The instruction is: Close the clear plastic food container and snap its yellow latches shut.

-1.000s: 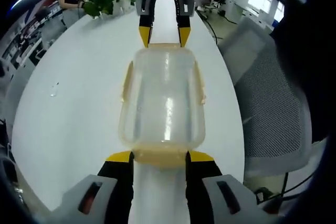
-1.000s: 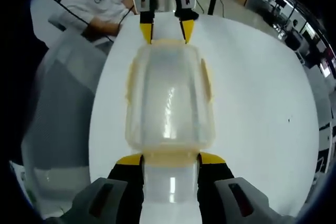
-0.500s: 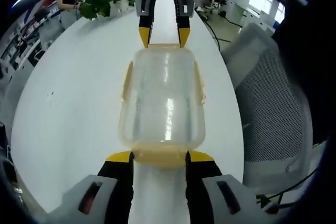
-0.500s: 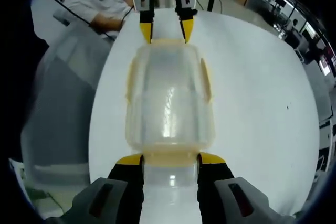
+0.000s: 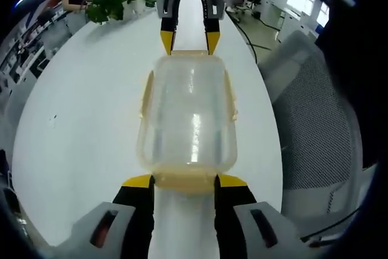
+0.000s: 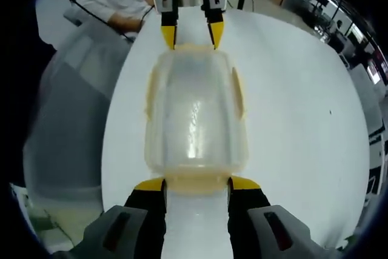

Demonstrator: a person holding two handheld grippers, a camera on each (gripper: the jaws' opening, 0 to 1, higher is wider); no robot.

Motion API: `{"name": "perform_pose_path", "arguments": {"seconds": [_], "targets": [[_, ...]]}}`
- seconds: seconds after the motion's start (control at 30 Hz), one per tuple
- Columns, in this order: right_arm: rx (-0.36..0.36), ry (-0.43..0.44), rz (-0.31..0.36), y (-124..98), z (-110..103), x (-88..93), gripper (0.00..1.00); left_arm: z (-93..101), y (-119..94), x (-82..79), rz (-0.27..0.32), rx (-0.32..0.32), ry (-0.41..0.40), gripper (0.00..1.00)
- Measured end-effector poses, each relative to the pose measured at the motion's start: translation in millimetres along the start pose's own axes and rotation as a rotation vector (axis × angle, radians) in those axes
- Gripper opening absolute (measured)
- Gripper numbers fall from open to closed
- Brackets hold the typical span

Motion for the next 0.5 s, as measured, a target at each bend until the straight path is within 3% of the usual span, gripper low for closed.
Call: {"name": "perform_pose_path", "arguments": {"seconds": [0.5], "targets": [[0.001, 0.004, 0.005, -5.5, -0.6, 26.7, 0.38, 1.5, 15.5, -24.2, -0.007, -0.007, 0.002, 0.37]]}}
Point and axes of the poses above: the point that each gripper's makers call its tool centre point, and the gripper's own axes: y roughly forward along the fingers, z roughly to its right, x roughly out of its underside, the point moved 8 cm from there along -y, roughly backward along the fingers, and after that the axes turned 5 degrees about -z, right-handed, at the moved point
